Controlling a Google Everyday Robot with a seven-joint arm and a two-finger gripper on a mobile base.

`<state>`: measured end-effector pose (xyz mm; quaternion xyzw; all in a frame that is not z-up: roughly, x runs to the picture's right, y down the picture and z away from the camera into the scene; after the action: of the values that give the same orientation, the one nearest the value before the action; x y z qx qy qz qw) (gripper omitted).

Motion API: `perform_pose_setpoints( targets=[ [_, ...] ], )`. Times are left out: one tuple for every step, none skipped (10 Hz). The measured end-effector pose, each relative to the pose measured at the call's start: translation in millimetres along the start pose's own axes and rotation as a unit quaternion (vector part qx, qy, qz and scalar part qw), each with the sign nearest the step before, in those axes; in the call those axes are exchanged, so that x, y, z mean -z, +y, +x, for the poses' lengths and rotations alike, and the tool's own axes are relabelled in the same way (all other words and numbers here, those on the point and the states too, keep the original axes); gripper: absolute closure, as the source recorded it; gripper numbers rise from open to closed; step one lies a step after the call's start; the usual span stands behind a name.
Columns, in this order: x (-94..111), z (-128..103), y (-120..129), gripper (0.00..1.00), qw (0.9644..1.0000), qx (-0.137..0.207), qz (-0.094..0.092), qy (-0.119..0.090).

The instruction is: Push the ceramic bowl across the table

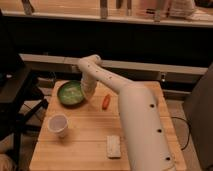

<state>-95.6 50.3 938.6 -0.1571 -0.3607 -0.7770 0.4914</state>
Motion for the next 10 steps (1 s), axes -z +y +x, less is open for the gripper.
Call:
perform_pose_setpoints(
  targets=[
    [-1, 2, 1, 0.96, 1.0000, -0.001, -0.006, -0.003],
    [-3, 2, 2, 0.96, 1.0000, -0.001, -0.008, -0.005],
    [-5, 3, 2, 0.96, 0.9999, -0.001, -0.010, -0.006],
    [-7, 3, 2, 0.96, 0.9999, 0.000, -0.013, -0.007],
    [-8, 6, 0, 0.96, 0.9999, 0.003, -0.013, -0.001],
    [-10, 9, -3, 0.96, 0.9999, 0.007, -0.014, 0.004],
    [-11, 12, -8, 0.96, 0.9997, 0.014, -0.015, 0.014],
    [-12, 16, -14, 0.96, 0.9992, 0.023, -0.015, 0.029],
    [-14, 20, -20, 0.96, 0.9985, 0.031, -0.016, 0.043],
    [-15, 24, -24, 0.96, 0.9977, 0.037, -0.016, 0.055]
  ],
)
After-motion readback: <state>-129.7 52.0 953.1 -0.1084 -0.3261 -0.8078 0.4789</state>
